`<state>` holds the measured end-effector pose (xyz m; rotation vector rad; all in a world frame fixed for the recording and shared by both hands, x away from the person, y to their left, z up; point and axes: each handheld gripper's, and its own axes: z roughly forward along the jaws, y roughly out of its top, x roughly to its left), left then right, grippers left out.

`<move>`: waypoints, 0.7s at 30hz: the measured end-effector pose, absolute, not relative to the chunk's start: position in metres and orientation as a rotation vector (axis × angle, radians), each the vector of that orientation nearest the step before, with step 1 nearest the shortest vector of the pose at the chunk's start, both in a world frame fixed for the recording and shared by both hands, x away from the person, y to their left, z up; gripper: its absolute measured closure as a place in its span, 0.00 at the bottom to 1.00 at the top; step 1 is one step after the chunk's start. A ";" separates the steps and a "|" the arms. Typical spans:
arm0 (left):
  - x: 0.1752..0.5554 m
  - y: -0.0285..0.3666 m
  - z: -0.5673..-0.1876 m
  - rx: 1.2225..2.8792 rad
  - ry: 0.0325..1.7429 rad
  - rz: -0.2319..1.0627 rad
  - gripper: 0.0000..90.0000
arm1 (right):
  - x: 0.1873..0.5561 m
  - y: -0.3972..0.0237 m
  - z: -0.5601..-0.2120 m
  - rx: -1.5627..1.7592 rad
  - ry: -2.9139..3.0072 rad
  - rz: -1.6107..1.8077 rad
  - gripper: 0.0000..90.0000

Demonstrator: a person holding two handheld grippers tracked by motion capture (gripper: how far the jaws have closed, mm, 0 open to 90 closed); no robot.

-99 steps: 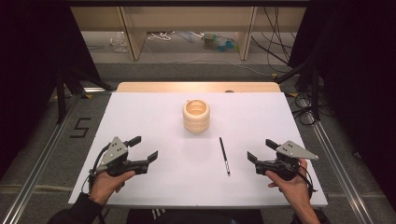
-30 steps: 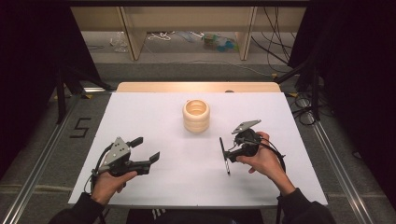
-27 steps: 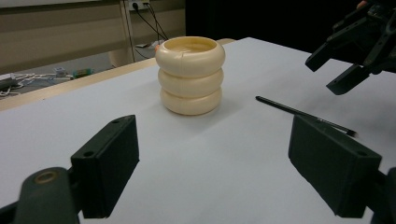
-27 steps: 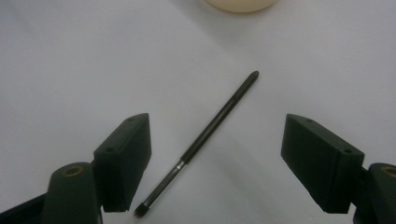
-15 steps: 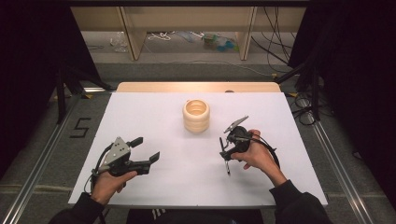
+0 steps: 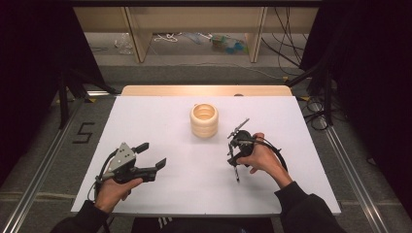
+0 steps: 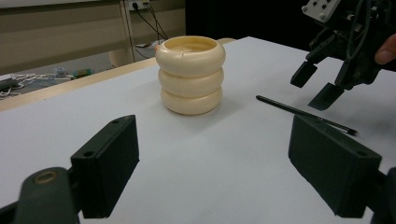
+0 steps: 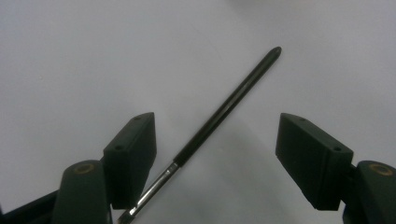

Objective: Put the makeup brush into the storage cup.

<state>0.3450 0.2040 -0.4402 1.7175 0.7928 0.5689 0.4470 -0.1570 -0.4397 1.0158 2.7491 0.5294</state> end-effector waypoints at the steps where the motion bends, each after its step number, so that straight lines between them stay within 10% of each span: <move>1: 0.345 0.204 -0.440 1.718 0.793 0.569 0.18 | 0.449 -0.157 -0.440 1.005 2.757 0.523 0.34; 21: 0.345 0.204 -0.440 1.721 0.795 0.569 0.18 | 0.464 -0.149 -0.448 1.054 2.807 0.406 0.40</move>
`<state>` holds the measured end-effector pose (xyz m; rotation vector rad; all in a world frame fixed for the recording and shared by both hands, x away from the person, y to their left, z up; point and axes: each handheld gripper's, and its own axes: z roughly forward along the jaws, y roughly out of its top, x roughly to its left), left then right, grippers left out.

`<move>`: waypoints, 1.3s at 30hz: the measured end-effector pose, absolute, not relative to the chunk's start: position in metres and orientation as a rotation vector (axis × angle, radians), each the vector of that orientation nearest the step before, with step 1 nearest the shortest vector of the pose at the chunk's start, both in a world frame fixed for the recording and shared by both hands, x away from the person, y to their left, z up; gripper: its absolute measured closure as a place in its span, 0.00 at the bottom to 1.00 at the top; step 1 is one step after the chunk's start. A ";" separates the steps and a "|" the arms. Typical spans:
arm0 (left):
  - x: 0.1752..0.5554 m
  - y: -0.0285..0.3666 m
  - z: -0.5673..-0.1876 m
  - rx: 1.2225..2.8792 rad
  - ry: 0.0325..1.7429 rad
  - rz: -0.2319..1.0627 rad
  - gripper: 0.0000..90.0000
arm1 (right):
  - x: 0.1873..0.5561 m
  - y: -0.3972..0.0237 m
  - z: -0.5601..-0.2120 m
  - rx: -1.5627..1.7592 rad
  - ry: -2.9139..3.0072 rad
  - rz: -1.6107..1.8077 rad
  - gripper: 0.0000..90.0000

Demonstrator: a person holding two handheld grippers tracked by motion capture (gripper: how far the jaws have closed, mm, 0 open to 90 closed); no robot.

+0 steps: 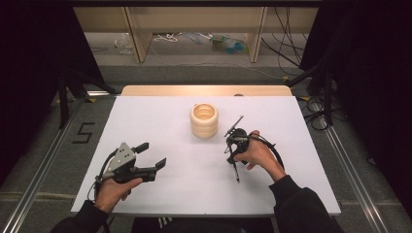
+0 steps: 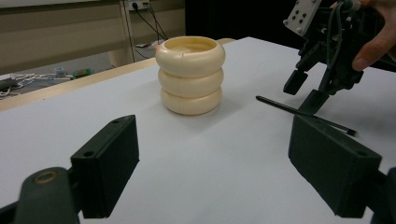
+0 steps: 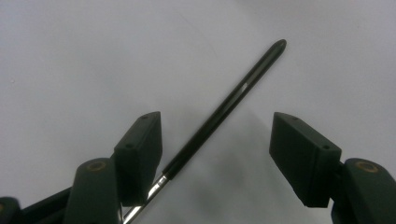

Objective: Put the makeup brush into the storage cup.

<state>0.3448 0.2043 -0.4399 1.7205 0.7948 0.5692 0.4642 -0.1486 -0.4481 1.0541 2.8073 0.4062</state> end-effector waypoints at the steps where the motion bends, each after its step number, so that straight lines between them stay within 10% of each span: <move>1: 0.345 0.204 -0.440 1.719 0.795 0.569 0.18 | 0.464 -0.148 -0.448 1.057 2.803 0.411 0.40; 39: 0.345 0.204 -0.440 1.711 0.798 0.572 0.18 | 0.467 -0.139 -0.454 1.001 2.900 0.229 0.69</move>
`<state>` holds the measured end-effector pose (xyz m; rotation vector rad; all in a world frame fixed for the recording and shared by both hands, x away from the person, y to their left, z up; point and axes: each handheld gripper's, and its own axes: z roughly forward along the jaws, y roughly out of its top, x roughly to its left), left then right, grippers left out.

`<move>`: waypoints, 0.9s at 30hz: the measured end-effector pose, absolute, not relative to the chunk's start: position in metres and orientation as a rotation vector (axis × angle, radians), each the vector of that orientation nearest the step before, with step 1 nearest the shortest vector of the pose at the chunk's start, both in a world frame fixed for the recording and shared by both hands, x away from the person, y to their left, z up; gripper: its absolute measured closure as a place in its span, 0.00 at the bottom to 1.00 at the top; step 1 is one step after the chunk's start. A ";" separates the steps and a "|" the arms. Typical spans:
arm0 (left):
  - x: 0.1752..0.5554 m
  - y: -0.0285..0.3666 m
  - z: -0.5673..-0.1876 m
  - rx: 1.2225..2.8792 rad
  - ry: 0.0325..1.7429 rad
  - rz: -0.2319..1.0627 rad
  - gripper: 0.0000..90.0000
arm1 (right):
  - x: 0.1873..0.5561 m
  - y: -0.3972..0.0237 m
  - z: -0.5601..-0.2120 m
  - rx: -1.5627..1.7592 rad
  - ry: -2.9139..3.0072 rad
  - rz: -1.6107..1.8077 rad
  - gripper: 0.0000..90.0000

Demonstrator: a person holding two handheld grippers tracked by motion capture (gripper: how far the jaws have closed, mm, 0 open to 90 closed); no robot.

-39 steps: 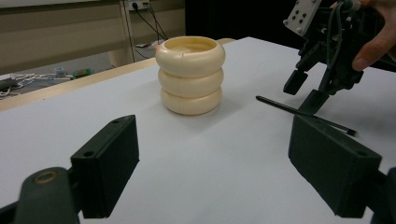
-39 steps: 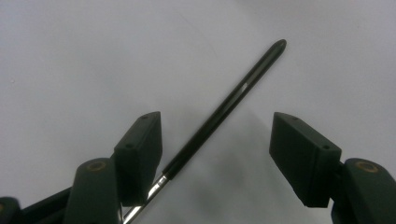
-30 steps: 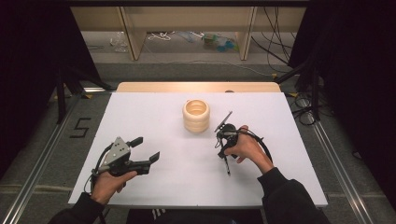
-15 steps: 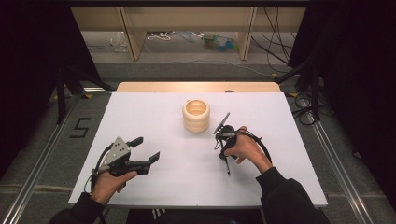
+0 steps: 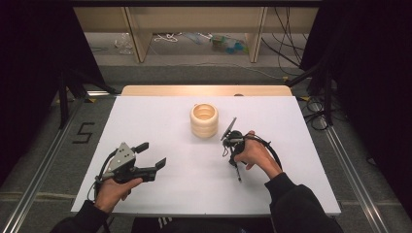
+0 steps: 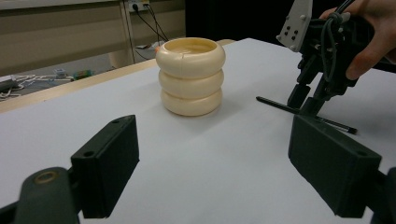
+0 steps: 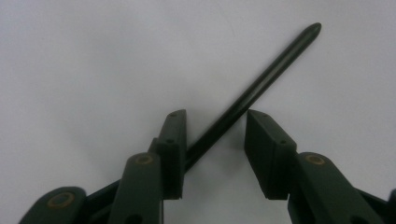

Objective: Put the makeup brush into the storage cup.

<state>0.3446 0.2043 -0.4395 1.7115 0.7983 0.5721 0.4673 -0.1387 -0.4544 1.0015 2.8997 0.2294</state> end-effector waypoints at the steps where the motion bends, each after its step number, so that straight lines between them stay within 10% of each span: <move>1: 0.345 0.204 -0.440 1.712 0.799 0.572 0.18 | 0.467 -0.139 -0.455 1.001 2.901 0.233 0.71; 27: 0.344 0.204 -0.440 1.714 0.797 0.572 0.18 | 0.472 -0.133 -0.454 0.969 2.929 0.154 0.90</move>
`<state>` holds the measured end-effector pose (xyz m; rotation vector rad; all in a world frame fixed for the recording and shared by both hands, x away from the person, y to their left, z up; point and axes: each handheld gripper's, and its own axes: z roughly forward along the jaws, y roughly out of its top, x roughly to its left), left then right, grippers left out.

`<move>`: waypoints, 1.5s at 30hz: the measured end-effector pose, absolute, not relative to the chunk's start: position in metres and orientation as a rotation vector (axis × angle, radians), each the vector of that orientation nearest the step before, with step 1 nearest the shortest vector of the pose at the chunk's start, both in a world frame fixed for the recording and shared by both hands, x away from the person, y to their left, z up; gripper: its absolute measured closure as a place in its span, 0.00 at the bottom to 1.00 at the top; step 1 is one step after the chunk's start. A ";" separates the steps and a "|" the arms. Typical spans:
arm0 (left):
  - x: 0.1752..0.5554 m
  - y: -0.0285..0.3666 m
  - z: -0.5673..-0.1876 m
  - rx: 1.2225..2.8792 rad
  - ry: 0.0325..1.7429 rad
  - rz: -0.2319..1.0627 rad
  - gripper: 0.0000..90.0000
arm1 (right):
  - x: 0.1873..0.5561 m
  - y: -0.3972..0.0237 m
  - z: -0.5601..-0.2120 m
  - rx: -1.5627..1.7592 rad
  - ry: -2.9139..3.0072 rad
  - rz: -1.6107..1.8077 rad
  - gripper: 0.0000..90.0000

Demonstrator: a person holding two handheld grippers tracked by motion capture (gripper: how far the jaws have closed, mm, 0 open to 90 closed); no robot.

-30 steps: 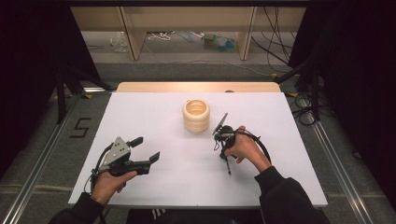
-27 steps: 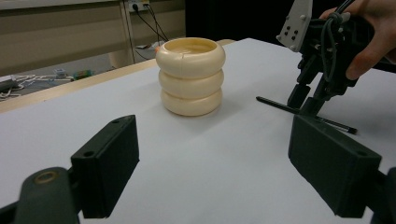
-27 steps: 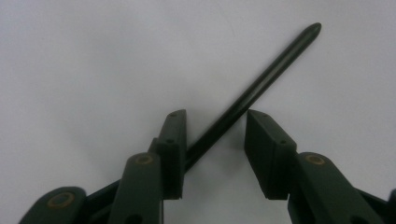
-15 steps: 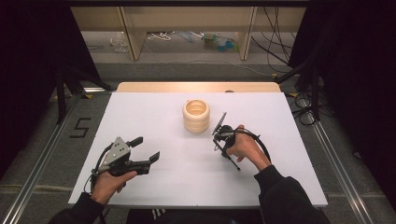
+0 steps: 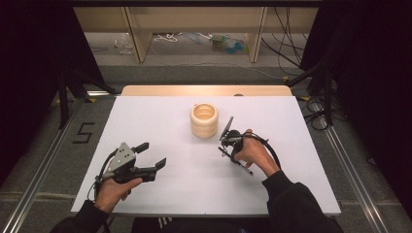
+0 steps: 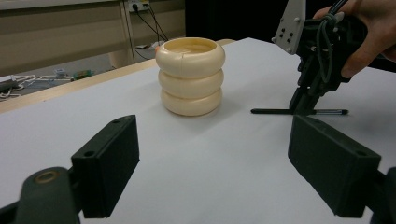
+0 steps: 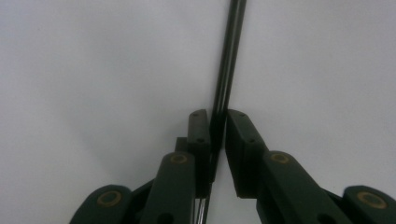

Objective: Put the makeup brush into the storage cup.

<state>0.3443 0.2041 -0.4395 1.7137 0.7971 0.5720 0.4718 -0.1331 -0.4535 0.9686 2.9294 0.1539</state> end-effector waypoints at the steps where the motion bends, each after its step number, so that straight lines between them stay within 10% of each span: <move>1: 0.344 0.204 -0.440 1.713 0.797 0.572 0.18 | 0.472 -0.133 -0.454 0.968 2.930 0.154 0.91; 45: 0.344 0.197 -0.442 1.737 0.778 0.561 0.19 | 0.429 -0.129 -0.400 0.601 2.846 0.554 0.93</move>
